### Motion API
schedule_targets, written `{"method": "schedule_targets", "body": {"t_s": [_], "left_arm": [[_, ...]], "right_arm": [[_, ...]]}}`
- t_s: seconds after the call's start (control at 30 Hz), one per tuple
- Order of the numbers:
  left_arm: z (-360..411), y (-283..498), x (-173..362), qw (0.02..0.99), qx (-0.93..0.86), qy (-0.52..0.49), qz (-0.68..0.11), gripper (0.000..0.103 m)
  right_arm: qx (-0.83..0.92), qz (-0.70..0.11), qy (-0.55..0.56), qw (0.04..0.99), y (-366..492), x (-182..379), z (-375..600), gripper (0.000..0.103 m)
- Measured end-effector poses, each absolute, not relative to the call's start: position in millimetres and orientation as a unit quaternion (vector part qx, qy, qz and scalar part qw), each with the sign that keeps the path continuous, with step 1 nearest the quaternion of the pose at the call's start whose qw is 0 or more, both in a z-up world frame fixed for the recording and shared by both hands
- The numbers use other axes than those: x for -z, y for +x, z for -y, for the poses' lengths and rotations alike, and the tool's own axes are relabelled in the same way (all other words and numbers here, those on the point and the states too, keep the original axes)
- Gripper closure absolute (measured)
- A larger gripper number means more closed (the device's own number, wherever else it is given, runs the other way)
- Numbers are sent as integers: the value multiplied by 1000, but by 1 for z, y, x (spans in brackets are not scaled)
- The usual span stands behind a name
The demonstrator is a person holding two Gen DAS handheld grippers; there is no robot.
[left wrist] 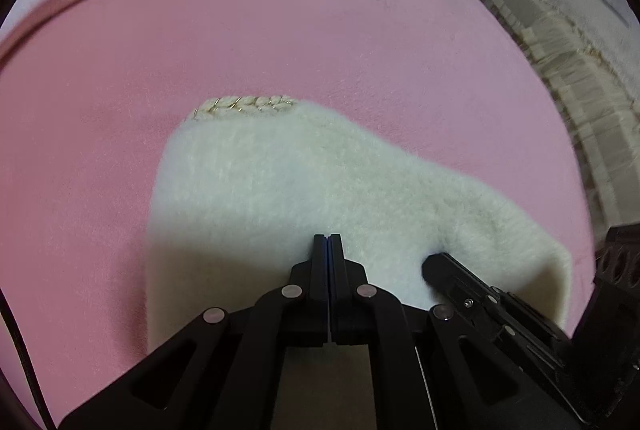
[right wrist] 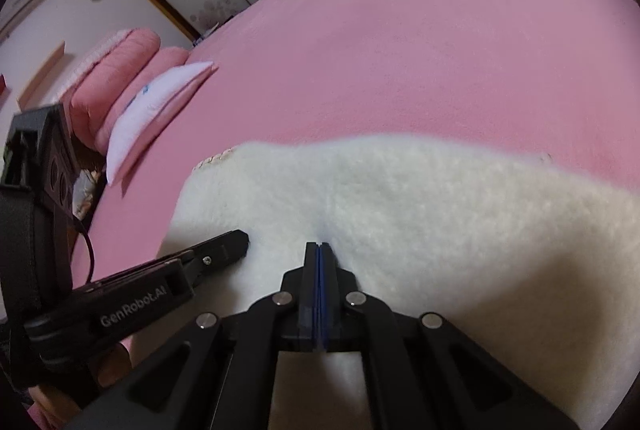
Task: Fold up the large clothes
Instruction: 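Lower the bundle onto the bed and press it flat with both grippers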
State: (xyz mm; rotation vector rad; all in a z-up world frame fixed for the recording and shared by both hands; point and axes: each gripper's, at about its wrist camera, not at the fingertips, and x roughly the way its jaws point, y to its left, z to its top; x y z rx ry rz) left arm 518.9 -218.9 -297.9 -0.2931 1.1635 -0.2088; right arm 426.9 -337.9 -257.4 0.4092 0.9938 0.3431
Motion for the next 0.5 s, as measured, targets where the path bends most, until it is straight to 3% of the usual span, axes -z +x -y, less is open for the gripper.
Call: {"method": "schedule_targets", "body": {"t_s": [0.1, 0.3, 0.5], "left_arm": [[189, 511, 299, 810, 115, -170, -550, 102], [198, 490, 289, 831, 122, -109, -532, 102], [187, 450, 272, 840, 102, -101, -523, 102]], "right_arm": [[-144, -462, 185, 855, 415, 255, 342, 103], [-32, -442, 198, 874, 403, 248, 358, 103], [-26, -464, 157, 871, 360, 240, 368, 103]]}}
